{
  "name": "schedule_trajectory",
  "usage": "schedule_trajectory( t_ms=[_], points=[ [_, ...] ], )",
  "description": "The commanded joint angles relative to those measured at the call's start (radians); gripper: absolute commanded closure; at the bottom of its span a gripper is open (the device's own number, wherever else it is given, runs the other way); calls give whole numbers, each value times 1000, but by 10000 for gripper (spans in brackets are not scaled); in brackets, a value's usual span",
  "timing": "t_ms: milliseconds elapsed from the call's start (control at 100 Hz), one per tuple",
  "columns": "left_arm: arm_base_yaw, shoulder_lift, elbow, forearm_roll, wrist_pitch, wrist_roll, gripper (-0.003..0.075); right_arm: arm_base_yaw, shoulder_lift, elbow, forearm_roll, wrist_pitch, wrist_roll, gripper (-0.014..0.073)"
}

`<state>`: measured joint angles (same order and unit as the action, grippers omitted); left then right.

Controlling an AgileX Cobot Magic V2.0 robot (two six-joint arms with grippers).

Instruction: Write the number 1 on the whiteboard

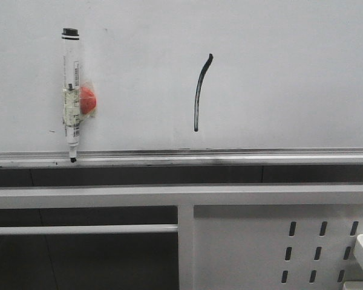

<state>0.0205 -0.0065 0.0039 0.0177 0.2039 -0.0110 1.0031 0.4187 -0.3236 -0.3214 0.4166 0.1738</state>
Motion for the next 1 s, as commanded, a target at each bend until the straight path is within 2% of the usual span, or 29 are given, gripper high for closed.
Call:
schedule_trajectory(
  t_ms=[0,900,990],
  points=[
    [2,-21,36,18,78,-24,740,1,2,-27,-14,-73,2,663],
    [-2,-21,36,11,77,-24,740,1,2,-20,-12,-74,2,663],
    [-2,-21,36,11,77,-24,740,1,-8,15,61,-95,2,663]
  ],
)
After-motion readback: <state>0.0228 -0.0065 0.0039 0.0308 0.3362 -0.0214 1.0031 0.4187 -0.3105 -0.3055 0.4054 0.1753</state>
